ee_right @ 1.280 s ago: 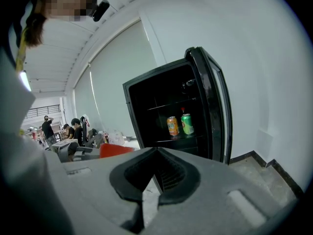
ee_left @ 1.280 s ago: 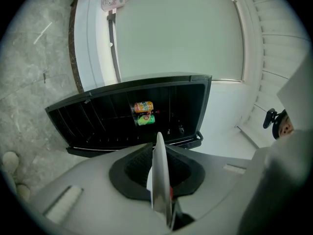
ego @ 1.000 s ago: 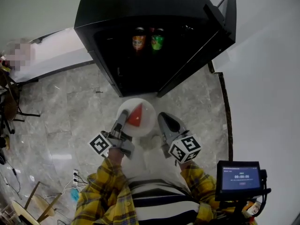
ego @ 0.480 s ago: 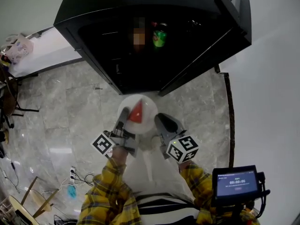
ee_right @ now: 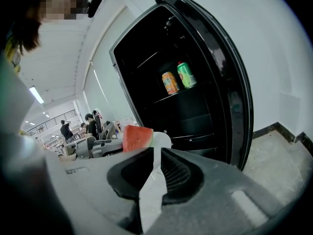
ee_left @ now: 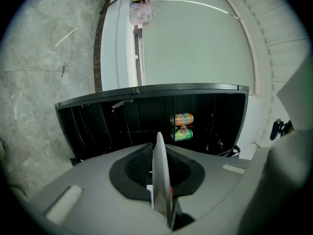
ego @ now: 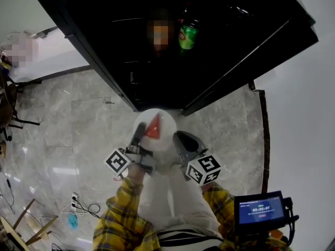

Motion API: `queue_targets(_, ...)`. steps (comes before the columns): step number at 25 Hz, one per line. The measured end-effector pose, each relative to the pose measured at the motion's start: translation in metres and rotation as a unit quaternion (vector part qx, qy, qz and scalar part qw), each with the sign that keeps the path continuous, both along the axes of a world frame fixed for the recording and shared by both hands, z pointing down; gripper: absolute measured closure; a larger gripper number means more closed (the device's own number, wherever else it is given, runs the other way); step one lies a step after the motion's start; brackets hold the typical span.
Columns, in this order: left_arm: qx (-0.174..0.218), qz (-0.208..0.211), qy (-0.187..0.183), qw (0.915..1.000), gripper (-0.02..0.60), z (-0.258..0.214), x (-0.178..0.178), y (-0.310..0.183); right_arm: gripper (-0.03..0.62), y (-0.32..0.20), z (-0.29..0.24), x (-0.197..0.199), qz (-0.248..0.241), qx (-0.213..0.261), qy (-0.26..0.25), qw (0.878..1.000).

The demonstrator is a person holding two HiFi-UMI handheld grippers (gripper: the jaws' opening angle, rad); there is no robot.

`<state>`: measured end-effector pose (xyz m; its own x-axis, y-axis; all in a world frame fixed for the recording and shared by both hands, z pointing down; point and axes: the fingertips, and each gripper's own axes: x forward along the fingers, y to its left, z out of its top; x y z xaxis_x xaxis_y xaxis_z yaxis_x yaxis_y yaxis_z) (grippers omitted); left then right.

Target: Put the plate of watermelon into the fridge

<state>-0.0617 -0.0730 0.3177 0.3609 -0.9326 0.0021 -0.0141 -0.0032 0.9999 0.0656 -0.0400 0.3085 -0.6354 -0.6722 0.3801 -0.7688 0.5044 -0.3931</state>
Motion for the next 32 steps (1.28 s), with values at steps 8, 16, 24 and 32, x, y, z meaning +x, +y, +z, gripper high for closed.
queue_targets(8, 0.018, 0.002, -0.003, 0.9998, 0.551, 0.077, -0.001, -0.035, 0.558, -0.041, 0.068, -0.005, -0.003, 0.046, 0.005, 0.999)
queue_targets(16, 0.022, 0.008, -0.004, 0.9997, 0.551, 0.158, 0.004, -0.076, 0.566, -0.086, 0.143, 0.002, 0.003, 0.078, 0.017, 0.997)
queue_targets(24, 0.032, 0.024, -0.014, 0.9991, 0.551, 0.221, 0.014, -0.108, 0.571, -0.117, 0.194, 0.013, -0.011, 0.130, 0.027, 0.991)
queue_targets(32, 0.034, -0.015, 0.001, 0.9993, 0.551, 0.252, 0.011, -0.129, 0.576, -0.142, 0.224, 0.020, -0.026, 0.178, 0.057, 0.982)
